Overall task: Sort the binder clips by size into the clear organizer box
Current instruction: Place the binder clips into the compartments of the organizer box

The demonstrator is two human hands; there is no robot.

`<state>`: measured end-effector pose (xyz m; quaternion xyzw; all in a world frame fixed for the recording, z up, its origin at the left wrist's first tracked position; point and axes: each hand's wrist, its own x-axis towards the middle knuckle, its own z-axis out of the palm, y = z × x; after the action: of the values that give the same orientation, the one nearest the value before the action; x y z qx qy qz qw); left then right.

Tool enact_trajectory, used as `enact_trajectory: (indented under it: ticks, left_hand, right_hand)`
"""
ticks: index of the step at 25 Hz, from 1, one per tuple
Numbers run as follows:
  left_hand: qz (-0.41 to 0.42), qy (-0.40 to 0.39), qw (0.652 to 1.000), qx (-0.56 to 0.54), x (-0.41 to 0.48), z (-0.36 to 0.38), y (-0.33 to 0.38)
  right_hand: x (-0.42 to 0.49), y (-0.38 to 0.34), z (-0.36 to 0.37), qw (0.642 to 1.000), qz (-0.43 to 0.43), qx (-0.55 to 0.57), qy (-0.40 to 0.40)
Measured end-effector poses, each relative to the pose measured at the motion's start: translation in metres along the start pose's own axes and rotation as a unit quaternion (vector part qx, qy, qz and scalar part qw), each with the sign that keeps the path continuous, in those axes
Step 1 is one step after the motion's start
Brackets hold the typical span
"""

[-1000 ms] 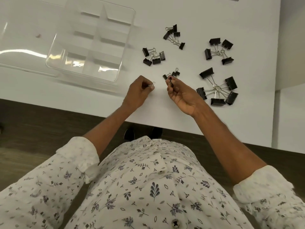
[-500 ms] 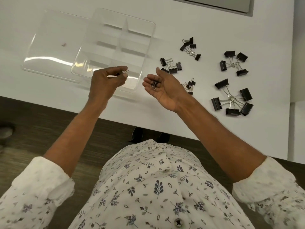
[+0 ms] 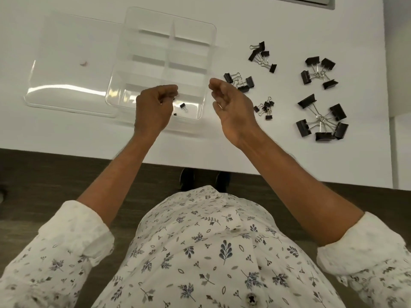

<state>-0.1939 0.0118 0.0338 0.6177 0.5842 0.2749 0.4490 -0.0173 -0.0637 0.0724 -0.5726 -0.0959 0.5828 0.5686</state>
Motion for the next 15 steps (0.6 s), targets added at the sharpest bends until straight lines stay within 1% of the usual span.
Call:
enact_trajectory:
  ticks: [3, 6, 7, 8, 9, 10, 11, 12, 14, 15]
  left_hand:
    - [0.049, -0.036, 0.997, -0.05, -0.01, 0.015, 0.005]
    - [0.095, -0.108, 0.988, -0.051, -0.021, 0.044, 0.015]
    - [0.106, -0.136, 0.984, -0.048, -0.025, 0.056, 0.017]
    - [0.119, -0.161, 0.979, -0.041, -0.027, 0.068, 0.02]
    - [0.132, -0.185, 0.973, -0.032, -0.029, 0.081, 0.022]
    - [0.145, -0.207, 0.967, -0.02, -0.029, 0.094, 0.024]
    - [0.156, -0.226, 0.961, -0.007, -0.028, 0.106, 0.025]
    - [0.168, -0.242, 0.956, 0.012, -0.026, 0.118, 0.026]
    - [0.2, -0.253, 0.945, 0.06, -0.02, 0.139, 0.027]
    - [0.215, -0.253, 0.939, 0.084, -0.017, 0.15, 0.027]
  right_hand:
    - [-0.006, 0.01, -0.027, 0.992, -0.08, -0.062, 0.081]
    - [-0.013, 0.023, -0.068, 0.961, -0.123, -0.185, 0.167]
    - [-0.014, 0.028, -0.085, 0.938, -0.156, -0.244, 0.191]
    - [-0.014, 0.034, -0.104, 0.898, -0.198, -0.333, 0.207]
    - [-0.011, 0.039, -0.125, 0.837, -0.236, -0.445, 0.212]
    - [-0.007, 0.044, -0.144, 0.77, -0.256, -0.55, 0.197]
    - [-0.001, 0.047, -0.161, 0.715, -0.252, -0.629, 0.173]
    - [0.004, 0.049, -0.174, 0.687, -0.23, -0.671, 0.155]
    - [0.012, 0.052, -0.188, 0.679, -0.197, -0.692, 0.145]
    - [0.015, 0.052, -0.193, 0.678, -0.197, -0.693, 0.146]
